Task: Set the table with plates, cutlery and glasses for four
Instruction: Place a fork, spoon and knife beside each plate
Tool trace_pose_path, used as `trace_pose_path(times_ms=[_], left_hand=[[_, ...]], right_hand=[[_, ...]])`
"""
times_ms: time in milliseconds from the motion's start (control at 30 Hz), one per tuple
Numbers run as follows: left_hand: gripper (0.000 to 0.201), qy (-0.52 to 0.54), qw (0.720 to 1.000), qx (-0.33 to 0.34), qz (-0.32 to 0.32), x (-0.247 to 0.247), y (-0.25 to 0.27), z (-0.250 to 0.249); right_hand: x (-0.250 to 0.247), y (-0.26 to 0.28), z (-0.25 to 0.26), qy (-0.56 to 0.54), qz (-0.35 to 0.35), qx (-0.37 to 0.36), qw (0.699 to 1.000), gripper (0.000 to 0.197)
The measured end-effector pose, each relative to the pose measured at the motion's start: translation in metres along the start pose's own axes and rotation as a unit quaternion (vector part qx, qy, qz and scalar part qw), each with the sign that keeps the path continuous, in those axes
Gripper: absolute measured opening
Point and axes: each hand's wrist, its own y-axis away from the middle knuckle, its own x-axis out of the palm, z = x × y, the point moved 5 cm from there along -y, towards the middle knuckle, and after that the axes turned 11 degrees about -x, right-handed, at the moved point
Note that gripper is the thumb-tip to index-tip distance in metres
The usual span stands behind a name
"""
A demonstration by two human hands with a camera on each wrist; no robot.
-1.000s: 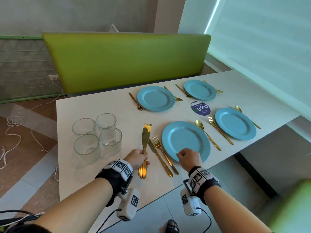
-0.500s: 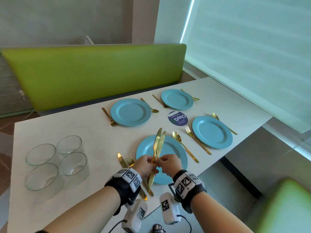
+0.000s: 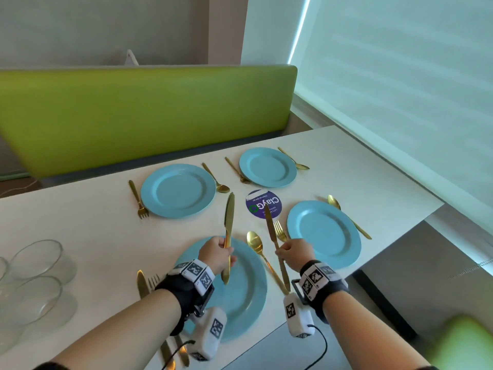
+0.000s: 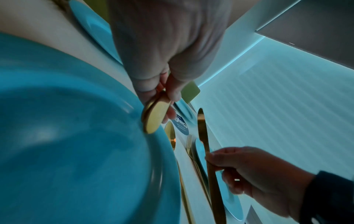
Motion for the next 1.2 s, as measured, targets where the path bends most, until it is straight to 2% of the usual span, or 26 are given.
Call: trace_pose_path(times_ms=[33, 133, 267, 433, 767, 1200], left_hand=[[0.013, 0.003, 1.0, -0.001, -0.002, 0.004, -0.004, -0.002], [0.021, 0.009, 1.0, -0.007, -0.006, 0.012, -0.011, -0.005], [0.011, 0.005, 1.0, -0.005, -0.017, 0.022, -0.017, -0.01], [0.005, -0.004, 0.999, -0.009, -0.03, 0.029, -0.022, -0.016], [0.003, 0.003, 0.999, -0.015, -0.048, 0.043, -0.024, -0.024], [0.017, -0.002, 0.999, -0.023, -0.047, 0.06, -0.022, -0.033]], right_hand=[[-0.002, -0.006, -0.007, 0.03, 0.01, -0.001, 1.0, 0.028], [-0.003, -0.02, -0.022, 0.076, 0.032, 0.003, 0.997, 0.016], [0.005, -0.03, -0.035, 0.102, 0.046, 0.007, 0.994, 0.012], [0.011, -0.039, -0.046, 0.106, 0.04, 0.015, 0.994, 0.024], [0.01, -0.048, -0.046, 0.149, 0.017, -0.009, 0.989, 0.025], [0.007, -0.048, -0.057, 0.158, 0.016, -0.014, 0.987, 0.024]])
